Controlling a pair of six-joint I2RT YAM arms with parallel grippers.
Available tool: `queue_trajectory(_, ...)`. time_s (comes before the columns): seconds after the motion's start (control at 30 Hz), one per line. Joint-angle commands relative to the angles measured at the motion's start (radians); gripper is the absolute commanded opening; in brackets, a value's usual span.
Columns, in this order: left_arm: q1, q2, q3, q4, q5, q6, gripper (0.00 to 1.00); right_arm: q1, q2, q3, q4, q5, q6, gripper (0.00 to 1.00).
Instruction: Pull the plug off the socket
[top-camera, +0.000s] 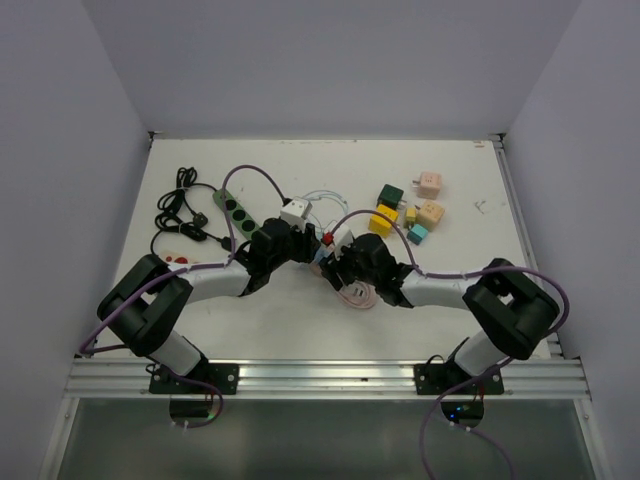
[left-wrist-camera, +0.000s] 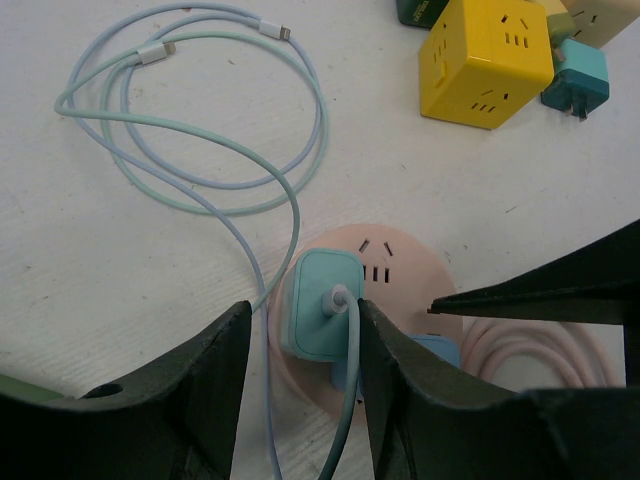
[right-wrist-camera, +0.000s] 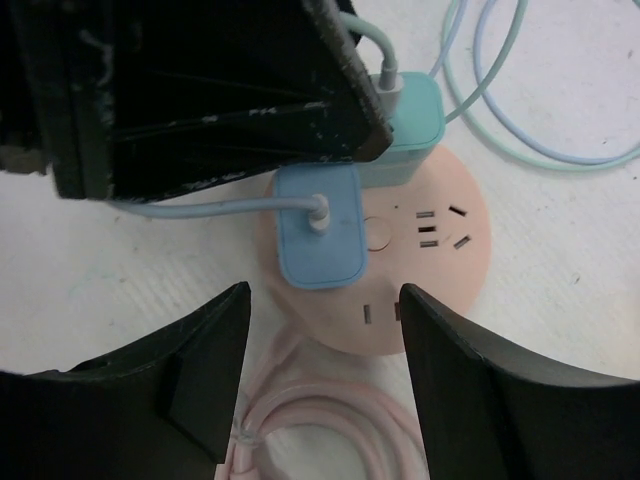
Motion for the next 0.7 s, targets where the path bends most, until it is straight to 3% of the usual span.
queue_trajectory(0.0, 0.004, 0.02, -0.044, -0.172, -0.012, 0.028, 0.5, 0.0, 0.038, 0.057, 0.115, 0.087, -0.037, 0.65)
queue_trajectory(0.2, 0.004, 0.028, -0.039, -0.174, -0.012, 0.031, 0.5, 0.005, 0.088, 0.077, 0.182, 0.069, -0.002, 0.63)
queue_trajectory(0.3, 0.004, 0.03, -0.04, -0.174, -0.014, 0.031, 0.5, 0.009, 0.102, 0.088, 0.187, 0.067, 0.004, 0.56)
queue_trajectory(0.4, 0.004, 0.031, -0.039, -0.175, -0.019, 0.031, 0.5, 0.009, 0.101, 0.085, 0.196, 0.069, 0.01, 0.44)
queue_trajectory(0.5, 0.003, 0.025, -0.04, -0.177, -0.034, 0.026, 0.5, 0.009, 0.095, 0.082, 0.193, 0.069, 0.013, 0.17)
queue_trajectory(0.67, 0.004, -0.004, -0.057, -0.171, -0.061, 0.017, 0.5, 0.008, 0.078, 0.053, 0.208, 0.024, 0.013, 0.03)
